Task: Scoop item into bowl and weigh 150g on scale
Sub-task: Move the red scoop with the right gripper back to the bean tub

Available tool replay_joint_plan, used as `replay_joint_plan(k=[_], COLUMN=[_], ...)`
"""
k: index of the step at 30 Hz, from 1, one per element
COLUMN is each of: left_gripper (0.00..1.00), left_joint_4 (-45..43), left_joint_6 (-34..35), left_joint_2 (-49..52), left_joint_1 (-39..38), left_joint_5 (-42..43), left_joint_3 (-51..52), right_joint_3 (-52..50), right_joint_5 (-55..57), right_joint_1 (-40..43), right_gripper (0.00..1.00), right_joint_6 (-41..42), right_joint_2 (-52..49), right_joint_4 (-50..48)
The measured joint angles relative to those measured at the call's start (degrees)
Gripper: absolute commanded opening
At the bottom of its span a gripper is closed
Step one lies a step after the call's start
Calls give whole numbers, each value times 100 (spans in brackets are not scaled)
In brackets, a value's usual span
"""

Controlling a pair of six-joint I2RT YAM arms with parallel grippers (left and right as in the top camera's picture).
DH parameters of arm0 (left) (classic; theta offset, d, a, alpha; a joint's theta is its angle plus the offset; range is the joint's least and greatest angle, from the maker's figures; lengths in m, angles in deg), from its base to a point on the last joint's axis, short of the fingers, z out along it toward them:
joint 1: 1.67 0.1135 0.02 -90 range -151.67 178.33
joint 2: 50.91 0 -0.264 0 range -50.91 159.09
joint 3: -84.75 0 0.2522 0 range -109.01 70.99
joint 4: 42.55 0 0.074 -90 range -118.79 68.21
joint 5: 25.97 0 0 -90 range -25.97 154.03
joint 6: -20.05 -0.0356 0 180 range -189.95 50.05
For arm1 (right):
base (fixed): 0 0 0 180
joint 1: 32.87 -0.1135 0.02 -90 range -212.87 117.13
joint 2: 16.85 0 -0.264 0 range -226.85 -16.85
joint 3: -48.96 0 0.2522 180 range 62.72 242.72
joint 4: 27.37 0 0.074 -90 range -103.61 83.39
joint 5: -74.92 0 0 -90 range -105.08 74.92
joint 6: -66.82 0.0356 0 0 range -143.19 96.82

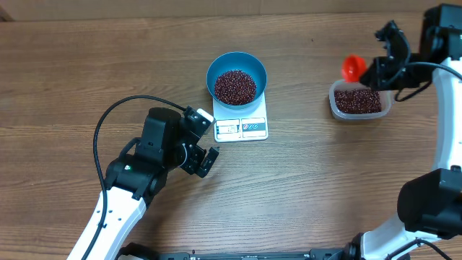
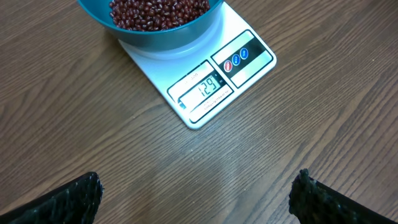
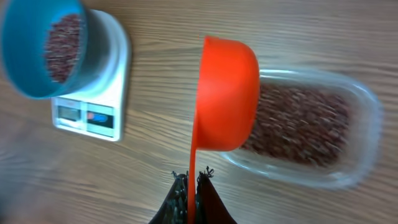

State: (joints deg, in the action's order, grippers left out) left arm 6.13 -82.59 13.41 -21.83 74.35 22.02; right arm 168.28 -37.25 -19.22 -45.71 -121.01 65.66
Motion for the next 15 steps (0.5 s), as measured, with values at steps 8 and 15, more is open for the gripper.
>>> replay_joint_plan(k=[8, 15], left_gripper=[100, 99], left_joint_4=[0, 0], left_joint_6=[0, 2], left_joint_2=[0, 0], left_joint_1=[0, 0], left_joint_5=[0, 0], left_joint_3=[0, 0], right_joint_3=[-1043, -1937], right_joint_5=[435, 868], right_joint_1=[87, 87], right_gripper=[4, 4], right_joint_6=[114, 584], right_joint_2=[72, 72], right_joint_4=[-595, -1576])
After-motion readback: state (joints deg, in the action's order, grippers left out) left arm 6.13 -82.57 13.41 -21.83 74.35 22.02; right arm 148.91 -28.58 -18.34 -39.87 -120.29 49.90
